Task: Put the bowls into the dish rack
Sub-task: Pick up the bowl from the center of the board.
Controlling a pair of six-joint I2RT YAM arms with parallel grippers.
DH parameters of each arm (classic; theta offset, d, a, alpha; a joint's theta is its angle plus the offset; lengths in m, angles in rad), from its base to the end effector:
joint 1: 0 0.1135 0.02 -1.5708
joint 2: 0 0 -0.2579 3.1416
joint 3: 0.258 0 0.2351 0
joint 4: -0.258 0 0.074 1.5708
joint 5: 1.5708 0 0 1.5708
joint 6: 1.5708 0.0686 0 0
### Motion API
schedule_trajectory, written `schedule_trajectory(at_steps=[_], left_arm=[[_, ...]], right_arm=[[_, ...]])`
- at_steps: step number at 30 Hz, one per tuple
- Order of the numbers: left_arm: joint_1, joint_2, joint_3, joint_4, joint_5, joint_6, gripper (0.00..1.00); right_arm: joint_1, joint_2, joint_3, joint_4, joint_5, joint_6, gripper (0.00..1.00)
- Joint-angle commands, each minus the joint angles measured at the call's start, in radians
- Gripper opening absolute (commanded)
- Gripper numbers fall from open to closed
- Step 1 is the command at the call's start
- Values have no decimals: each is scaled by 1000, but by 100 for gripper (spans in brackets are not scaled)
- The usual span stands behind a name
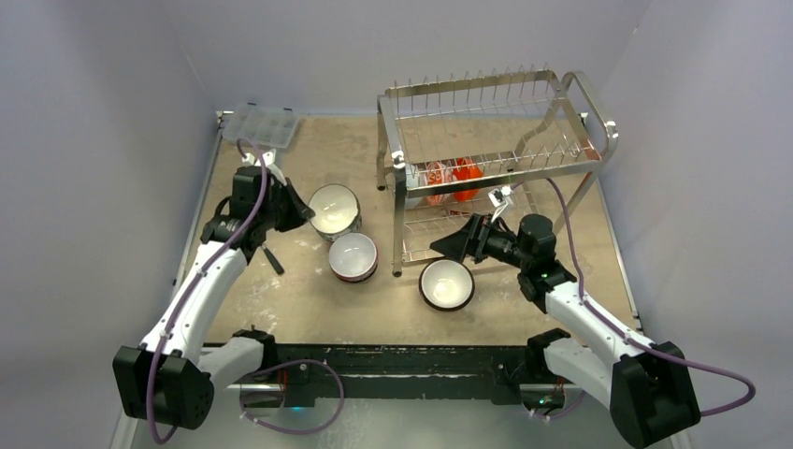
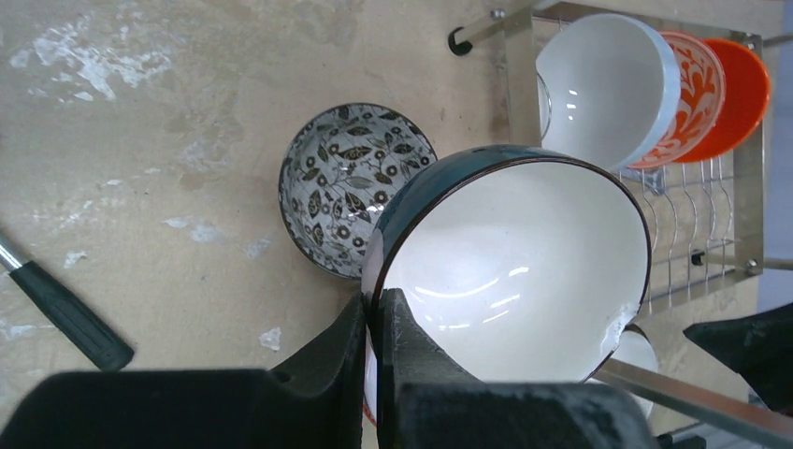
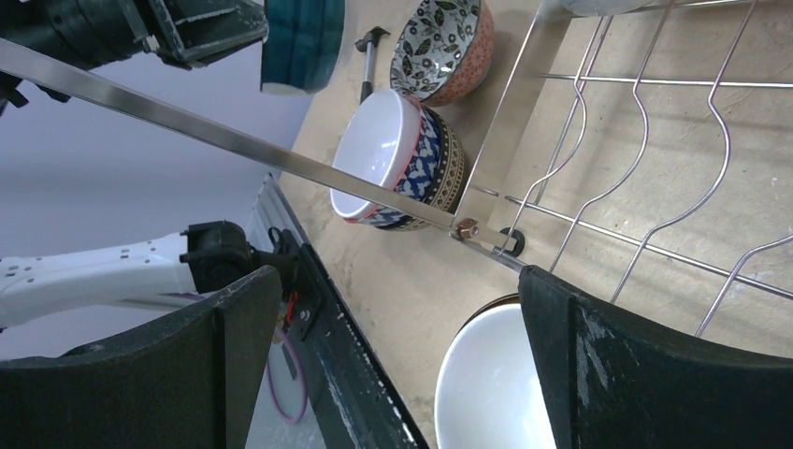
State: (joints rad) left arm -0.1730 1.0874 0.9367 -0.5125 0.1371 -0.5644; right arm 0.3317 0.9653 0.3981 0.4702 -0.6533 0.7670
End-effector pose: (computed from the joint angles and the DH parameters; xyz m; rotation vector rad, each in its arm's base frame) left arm 0.2405 -0.0515 0.2796 -0.3690 2.2548 -0.5477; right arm 0.1992 0.1127 0.2416 -0.1482 1.8343 1.3417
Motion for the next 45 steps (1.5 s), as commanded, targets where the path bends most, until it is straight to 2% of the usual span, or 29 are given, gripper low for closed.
schedule_trajectory(at_steps=[1,11,20,29,35,39,45], left_arm=[[-13,-85,-49,58,118,-21,0],[-98,-215,-207,28,208,-56,0],[-211,-292,-282,20,249,-90,0],[-302,-323,-306,88,278,-110,0],[-432,-280,-301,181,213,-157,0],[-537,-230,-276,207,107,-167,0],[-633,-175,-232,254,15,-176,0]], right_arm=[[1,-24,44,35,-44,25,99],[1,-21,41,44,-92,55,99],[5,-15,2,95,-158,117,99],[132,47,-38,224,-151,195,99],[227,69,-73,357,-121,300,99],[289,75,-93,393,-78,346,99],[344,72,-115,297,0,381,99]])
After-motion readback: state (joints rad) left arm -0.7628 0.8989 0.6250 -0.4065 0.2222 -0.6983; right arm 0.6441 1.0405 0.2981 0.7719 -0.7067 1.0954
